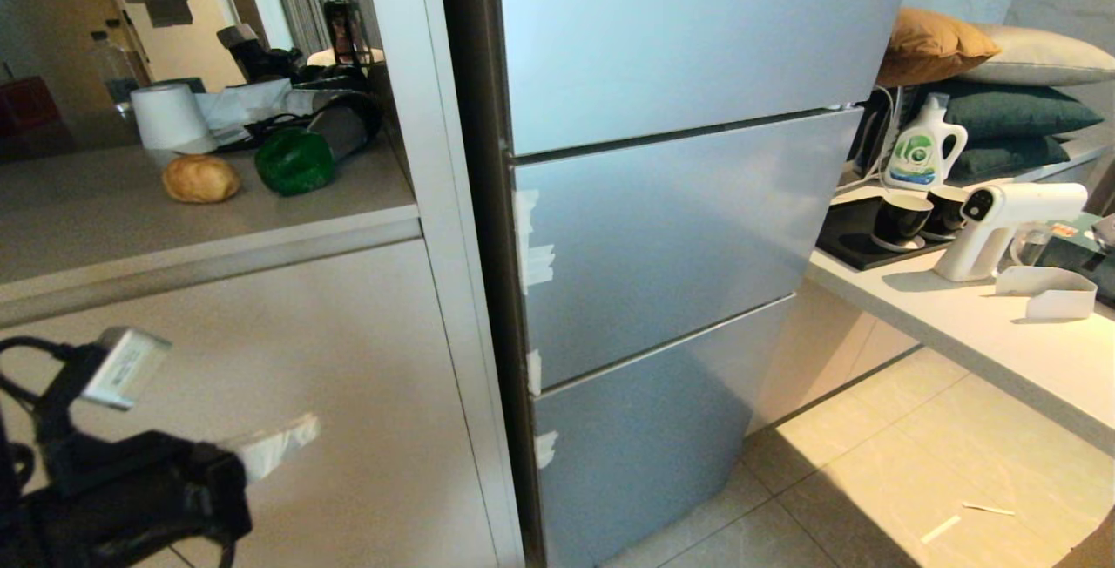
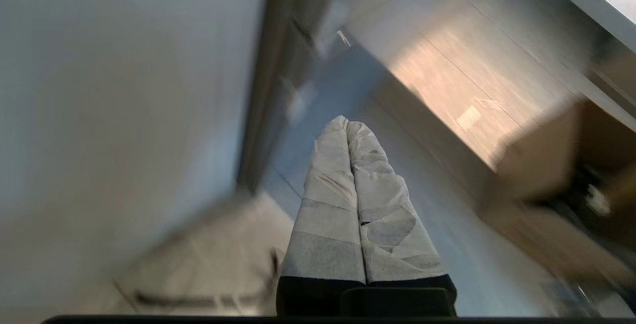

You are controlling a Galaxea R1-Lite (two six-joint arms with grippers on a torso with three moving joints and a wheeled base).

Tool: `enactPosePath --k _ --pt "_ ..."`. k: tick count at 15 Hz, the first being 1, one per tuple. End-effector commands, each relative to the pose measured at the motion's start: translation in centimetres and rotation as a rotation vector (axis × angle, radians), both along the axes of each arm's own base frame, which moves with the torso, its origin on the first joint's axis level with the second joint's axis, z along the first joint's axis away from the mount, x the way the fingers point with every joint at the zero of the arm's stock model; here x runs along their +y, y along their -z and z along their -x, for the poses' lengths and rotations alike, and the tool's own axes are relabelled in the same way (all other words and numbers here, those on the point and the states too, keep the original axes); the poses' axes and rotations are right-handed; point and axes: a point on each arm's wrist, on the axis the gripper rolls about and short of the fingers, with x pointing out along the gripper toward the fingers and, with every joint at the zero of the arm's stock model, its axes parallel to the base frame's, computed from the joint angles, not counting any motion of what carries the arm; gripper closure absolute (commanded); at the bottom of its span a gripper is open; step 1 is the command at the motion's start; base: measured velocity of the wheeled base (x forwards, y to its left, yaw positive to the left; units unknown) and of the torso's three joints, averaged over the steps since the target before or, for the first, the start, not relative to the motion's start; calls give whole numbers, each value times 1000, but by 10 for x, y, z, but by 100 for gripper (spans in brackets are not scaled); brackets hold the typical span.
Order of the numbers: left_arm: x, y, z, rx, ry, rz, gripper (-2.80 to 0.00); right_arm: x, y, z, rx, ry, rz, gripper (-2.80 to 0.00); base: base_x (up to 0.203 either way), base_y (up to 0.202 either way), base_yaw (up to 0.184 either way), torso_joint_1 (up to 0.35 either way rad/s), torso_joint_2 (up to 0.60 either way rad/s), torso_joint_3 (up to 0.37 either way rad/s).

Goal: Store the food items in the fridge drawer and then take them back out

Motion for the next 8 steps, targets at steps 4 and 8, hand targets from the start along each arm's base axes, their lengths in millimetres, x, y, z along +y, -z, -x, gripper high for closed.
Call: enactPosePath --k 4,8 --pt "-50 1 -109 -206 -82 -6 0 0 0 0 1 6 -24 0 0 0 0 0 0 0" --pt "-64 -5 -140 -267 -106 9 0 0 0 0 1 6 -25 0 0 0 0 0 0 0"
